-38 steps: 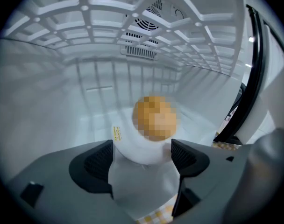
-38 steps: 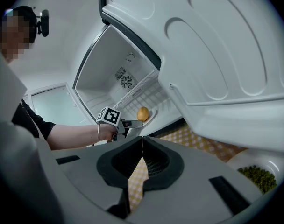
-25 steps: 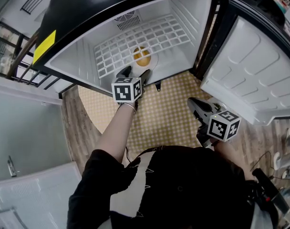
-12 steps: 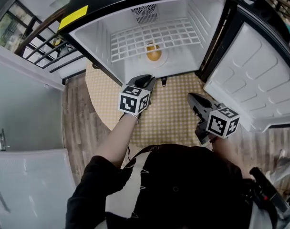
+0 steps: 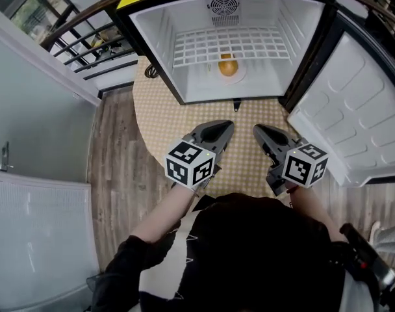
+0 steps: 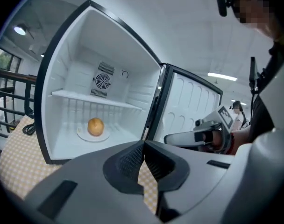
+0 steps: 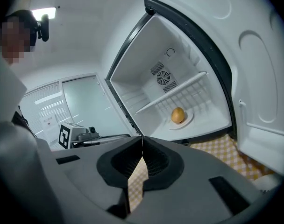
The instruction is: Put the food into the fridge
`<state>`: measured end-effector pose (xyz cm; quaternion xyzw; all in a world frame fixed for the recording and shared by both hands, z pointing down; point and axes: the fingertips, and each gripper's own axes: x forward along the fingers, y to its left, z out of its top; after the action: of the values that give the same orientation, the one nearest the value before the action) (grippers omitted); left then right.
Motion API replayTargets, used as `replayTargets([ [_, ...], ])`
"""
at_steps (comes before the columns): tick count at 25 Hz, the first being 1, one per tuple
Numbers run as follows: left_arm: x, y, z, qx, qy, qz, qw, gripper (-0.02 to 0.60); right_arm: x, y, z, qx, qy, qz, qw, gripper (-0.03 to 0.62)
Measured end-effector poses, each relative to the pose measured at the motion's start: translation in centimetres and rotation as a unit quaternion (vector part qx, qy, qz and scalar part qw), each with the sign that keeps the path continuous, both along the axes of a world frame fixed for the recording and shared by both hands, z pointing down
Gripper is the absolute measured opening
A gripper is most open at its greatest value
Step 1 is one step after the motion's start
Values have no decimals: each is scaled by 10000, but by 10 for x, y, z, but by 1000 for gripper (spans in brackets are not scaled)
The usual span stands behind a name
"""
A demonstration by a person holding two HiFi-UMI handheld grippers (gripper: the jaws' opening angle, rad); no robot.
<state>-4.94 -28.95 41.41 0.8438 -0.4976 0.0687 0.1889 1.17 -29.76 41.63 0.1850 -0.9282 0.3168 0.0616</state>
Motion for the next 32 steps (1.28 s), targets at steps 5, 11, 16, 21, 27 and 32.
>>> replayTargets([
  [5,5,42,-7,60,316,63,9995,12,-7,20,-2,33,-51,-1,10000,15],
  [11,-2,100,5,-15,497,166,9986,14,-11,68,3,-93,-44,137,9999,15],
  [16,-1,151,14,-108,570,203,9981,14,-6,114,9,-34,97,290,9995,15],
  [21,10,180,14,-42,636,331,9974,14,1,150,10,232,292,335,9987,15],
  [27,21,207,7,129,634,456,9969,14,8,184,14,265,421,348,9982,15],
  [32,23,214,11,129,625,438,9970,14,10,190,16,270,406,360,9982,15],
])
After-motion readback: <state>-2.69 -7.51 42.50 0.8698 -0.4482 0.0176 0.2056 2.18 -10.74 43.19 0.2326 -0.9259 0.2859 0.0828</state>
